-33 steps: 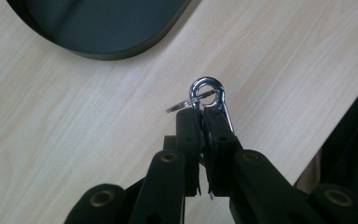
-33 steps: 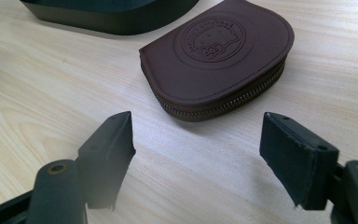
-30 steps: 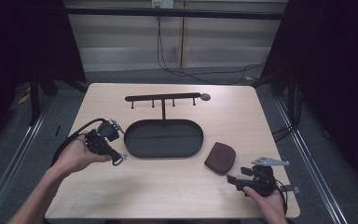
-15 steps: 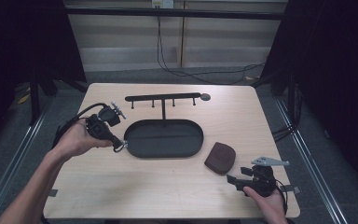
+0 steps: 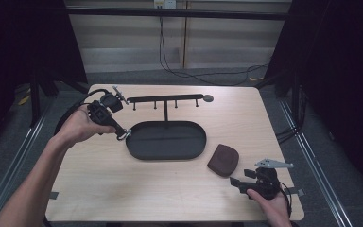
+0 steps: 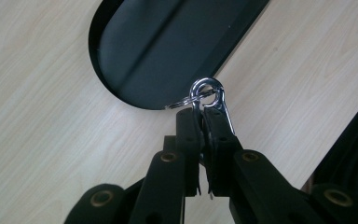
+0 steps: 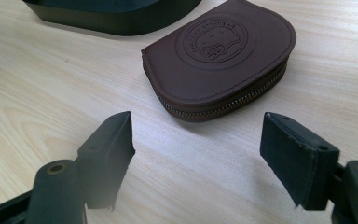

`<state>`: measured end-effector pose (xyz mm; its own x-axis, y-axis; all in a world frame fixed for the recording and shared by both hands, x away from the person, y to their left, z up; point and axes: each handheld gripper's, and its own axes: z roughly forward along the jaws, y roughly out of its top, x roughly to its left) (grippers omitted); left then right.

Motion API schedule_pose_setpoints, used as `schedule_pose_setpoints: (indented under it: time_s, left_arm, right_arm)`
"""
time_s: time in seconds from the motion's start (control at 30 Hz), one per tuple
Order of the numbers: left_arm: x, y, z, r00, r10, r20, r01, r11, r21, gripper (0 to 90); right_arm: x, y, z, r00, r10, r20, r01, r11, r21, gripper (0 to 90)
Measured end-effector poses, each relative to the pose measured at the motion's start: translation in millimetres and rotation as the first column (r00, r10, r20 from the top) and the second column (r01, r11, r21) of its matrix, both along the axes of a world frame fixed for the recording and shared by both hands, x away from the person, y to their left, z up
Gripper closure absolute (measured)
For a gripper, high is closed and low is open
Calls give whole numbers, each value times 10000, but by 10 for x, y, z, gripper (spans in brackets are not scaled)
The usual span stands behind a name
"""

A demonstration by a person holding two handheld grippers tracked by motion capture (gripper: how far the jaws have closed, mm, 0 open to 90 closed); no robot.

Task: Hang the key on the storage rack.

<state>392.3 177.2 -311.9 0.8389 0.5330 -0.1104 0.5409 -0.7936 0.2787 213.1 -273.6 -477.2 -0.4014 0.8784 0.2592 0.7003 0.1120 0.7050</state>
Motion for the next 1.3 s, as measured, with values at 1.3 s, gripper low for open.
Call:
schedule_pose_setpoints:
  time_s: [1.3]
  left_arm:
    - [565, -180, 284, 9953, 961, 110, -959, 9953, -135, 861]
  right_arm:
    - [0, -14, -2, 10000, 53, 35, -54, 9999, 108, 256]
